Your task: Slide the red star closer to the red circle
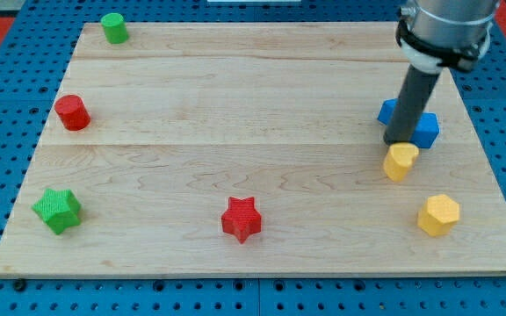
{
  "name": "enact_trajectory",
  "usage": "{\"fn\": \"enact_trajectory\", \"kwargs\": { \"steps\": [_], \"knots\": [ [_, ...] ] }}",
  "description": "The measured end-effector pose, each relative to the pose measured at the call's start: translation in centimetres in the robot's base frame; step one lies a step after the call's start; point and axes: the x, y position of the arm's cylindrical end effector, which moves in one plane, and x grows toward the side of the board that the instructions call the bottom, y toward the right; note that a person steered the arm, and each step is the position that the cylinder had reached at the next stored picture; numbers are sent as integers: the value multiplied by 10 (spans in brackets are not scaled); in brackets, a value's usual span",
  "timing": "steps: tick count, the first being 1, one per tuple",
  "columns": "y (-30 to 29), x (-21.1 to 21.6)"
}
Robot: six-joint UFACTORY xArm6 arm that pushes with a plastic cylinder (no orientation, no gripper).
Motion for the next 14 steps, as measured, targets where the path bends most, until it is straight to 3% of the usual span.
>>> {"fn": "enact_trajectory", "kwargs": {
  "steps": [1,4,6,7,8,9,10,11,13,14],
  "knots": [
    [1,30],
    [-5,52],
    [-109,65],
    [-125,135],
    [-170,118],
    [-220,47],
    [-298,14],
    [-243,36],
    [-237,111],
    [-286,69]
  ]
}}
